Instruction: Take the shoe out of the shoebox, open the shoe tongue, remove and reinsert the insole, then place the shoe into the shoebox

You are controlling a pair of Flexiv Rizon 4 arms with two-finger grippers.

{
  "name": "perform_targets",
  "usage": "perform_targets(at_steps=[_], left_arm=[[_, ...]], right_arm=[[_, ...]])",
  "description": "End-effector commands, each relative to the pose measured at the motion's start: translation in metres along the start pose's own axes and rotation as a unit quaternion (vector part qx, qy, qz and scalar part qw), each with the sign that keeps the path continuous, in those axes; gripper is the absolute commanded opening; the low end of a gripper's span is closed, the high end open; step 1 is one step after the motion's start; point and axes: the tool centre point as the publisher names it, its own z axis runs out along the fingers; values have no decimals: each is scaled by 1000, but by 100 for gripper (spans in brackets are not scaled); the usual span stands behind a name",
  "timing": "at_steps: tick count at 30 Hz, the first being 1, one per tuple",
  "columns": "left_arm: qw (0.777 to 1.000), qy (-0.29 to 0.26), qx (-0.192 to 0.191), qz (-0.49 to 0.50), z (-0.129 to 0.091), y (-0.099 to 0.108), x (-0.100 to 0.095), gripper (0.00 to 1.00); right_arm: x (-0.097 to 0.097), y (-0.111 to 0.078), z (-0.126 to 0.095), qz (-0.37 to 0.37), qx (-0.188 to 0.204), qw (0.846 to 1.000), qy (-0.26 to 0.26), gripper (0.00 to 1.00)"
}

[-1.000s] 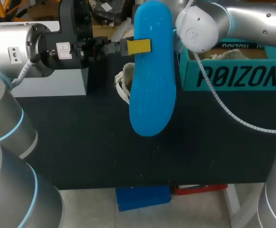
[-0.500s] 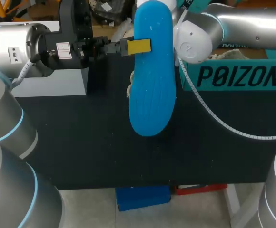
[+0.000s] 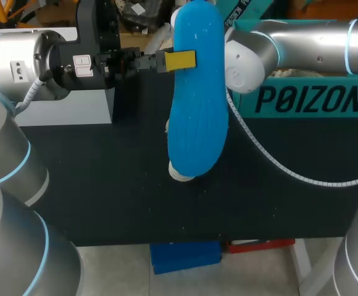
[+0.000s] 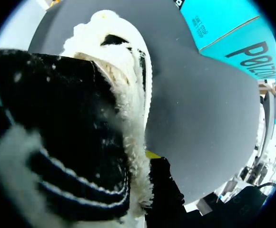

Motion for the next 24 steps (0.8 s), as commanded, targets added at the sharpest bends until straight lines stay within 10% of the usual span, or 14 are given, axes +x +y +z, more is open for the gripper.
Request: perform_targets(at_steps=[1, 2, 14, 21, 24], left_arm=[[1000, -1, 0, 0, 0, 2, 0, 0], [1000, -1, 0, 0, 0, 2, 0, 0], [1000, -1, 0, 0, 0, 2, 0, 0], [1000, -1, 0, 0, 0, 2, 0, 0], [1000, -1, 0, 0, 0, 2, 0, 0]], right_arm=[[2, -3, 8, 2, -3, 1000, 7, 57], [1, -5, 7, 2, -3, 1000, 9, 100], [9, -27, -75, -80, -102, 983, 132, 100], [24, -33, -109, -187, -126, 905, 361, 100], [26, -35, -114, -211, -133, 898, 363, 100]])
